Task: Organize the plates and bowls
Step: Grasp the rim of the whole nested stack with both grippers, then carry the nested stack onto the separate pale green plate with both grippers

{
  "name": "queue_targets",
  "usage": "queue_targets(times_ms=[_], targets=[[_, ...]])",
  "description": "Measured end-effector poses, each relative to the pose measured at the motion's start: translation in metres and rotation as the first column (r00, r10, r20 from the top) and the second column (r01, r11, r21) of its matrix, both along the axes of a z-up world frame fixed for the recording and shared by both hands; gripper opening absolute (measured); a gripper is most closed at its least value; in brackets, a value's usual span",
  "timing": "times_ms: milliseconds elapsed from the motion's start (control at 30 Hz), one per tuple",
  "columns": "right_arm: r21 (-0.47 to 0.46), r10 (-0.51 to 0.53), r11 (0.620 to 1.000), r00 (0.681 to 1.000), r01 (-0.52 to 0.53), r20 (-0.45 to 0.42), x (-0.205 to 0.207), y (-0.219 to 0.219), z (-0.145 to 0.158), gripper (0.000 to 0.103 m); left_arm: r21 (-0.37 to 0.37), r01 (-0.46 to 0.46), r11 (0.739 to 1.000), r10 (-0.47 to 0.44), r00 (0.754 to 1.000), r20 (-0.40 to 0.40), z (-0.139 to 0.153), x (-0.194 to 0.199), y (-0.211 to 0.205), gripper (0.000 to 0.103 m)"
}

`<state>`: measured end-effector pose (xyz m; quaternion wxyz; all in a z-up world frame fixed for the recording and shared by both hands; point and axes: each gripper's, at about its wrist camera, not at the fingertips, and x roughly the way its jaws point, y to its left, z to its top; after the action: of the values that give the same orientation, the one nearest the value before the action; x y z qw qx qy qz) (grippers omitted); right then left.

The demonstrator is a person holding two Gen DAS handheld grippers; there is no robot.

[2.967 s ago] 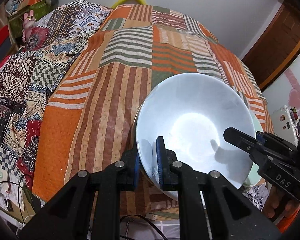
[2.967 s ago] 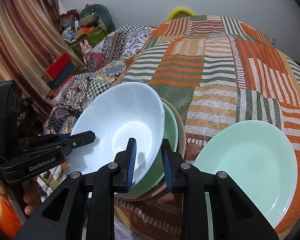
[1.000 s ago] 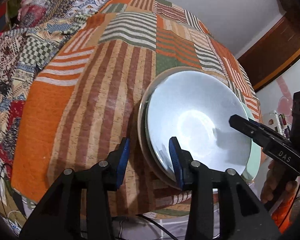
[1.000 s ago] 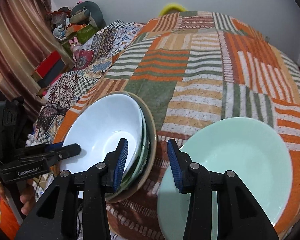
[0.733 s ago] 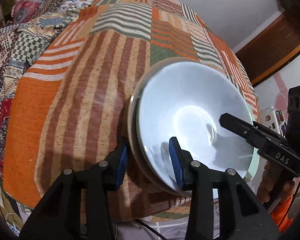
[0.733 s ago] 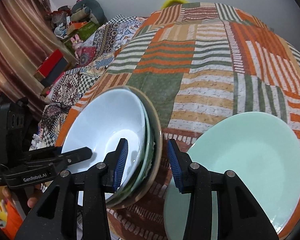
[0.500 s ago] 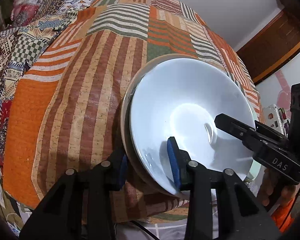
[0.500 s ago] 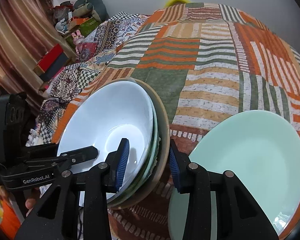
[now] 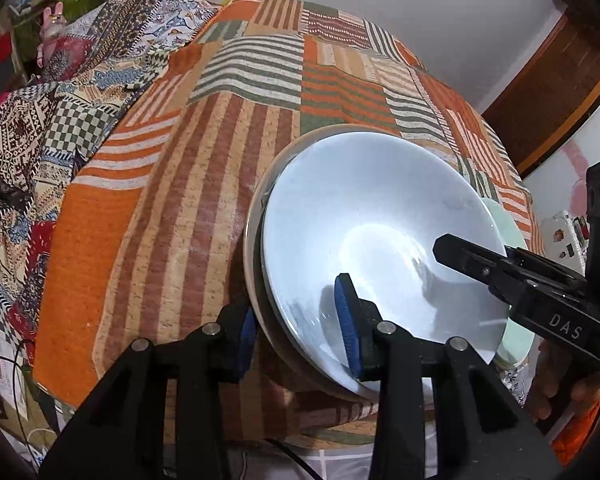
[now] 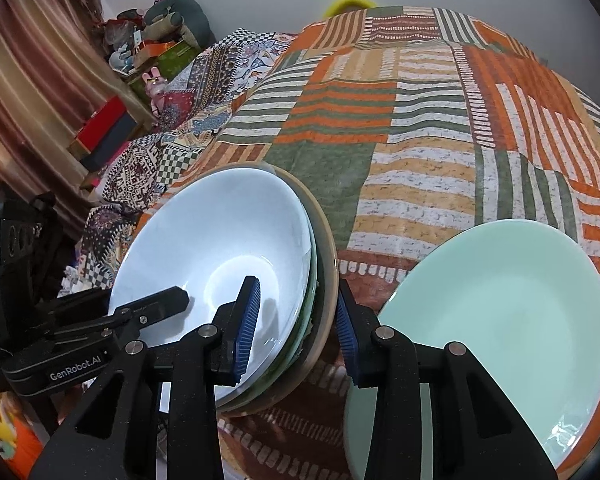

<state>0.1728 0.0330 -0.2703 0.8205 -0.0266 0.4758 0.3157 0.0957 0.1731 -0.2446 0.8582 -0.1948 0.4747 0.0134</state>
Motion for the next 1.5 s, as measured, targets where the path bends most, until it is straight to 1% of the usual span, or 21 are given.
queue_targets(times_ms=[233,600,900,1233,1500], targets=[[0.026,0.007,1.000,1.000,-0.008,0.030,-0.002,0.004,0.014,0.034,-0.008,-0.018,1.000,0.018,0.999,0.029,0.012,-0.006,0.006,0.037],[0.073,-0.003,0.997,0.998,-0.002,0.071,-0.009,-0.005,0.039,0.034,0.031,-0.019,0.999,0.016,0.994,0.105,0.051,-0.013,-0.003,0.037],[0.114,-0.041,0.993,0.992,0.028,0.116,-0.017,-0.027,0.062,0.034,0.066,0.008,0.998,-0.018,0.987,0.159,0.085,-0.018,-0.028,0.037],[0.157,-0.097,0.985,0.982,0.071,0.164,-0.028,-0.065,0.083,0.034,0.095,0.049,0.994,-0.068,0.975,0.211,0.117,-0.022,-0.066,0.037],[0.179,-0.143,0.978,0.972,0.109,0.188,-0.033,-0.096,0.092,0.034,0.121,0.093,0.988,-0.119,0.966,0.227,0.132,-0.023,-0.097,0.037]])
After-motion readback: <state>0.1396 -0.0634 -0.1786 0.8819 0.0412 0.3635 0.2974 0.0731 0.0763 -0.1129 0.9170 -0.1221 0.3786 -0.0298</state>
